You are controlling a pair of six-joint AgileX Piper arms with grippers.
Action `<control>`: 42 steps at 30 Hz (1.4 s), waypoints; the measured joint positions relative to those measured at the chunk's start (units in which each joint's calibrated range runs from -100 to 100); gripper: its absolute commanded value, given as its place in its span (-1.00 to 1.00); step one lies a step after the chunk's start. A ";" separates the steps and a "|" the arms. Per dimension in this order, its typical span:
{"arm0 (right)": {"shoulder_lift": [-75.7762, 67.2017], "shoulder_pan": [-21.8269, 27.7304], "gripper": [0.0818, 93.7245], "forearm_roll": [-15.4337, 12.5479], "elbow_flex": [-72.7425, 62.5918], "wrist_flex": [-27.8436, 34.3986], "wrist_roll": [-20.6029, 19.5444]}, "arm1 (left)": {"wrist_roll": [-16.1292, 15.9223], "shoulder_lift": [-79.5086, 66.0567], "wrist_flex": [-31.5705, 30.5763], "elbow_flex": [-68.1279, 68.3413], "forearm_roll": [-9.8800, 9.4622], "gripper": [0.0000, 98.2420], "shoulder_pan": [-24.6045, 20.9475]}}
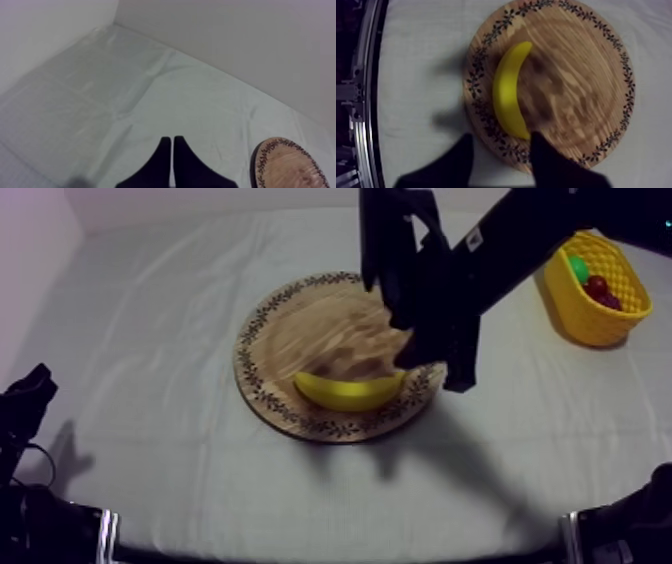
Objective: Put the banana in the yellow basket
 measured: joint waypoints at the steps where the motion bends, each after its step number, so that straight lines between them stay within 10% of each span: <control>1: -0.05 -0.32 0.41 0.36 0.06 0.16 -0.34 | 0.00 0.00 0.00 0.00 0.00 -1.00 0.00; 42: 31.18 -3.26 0.28 3.32 -13.33 -8.28 -3.15 | 0.00 0.00 0.00 0.00 0.00 -1.00 0.00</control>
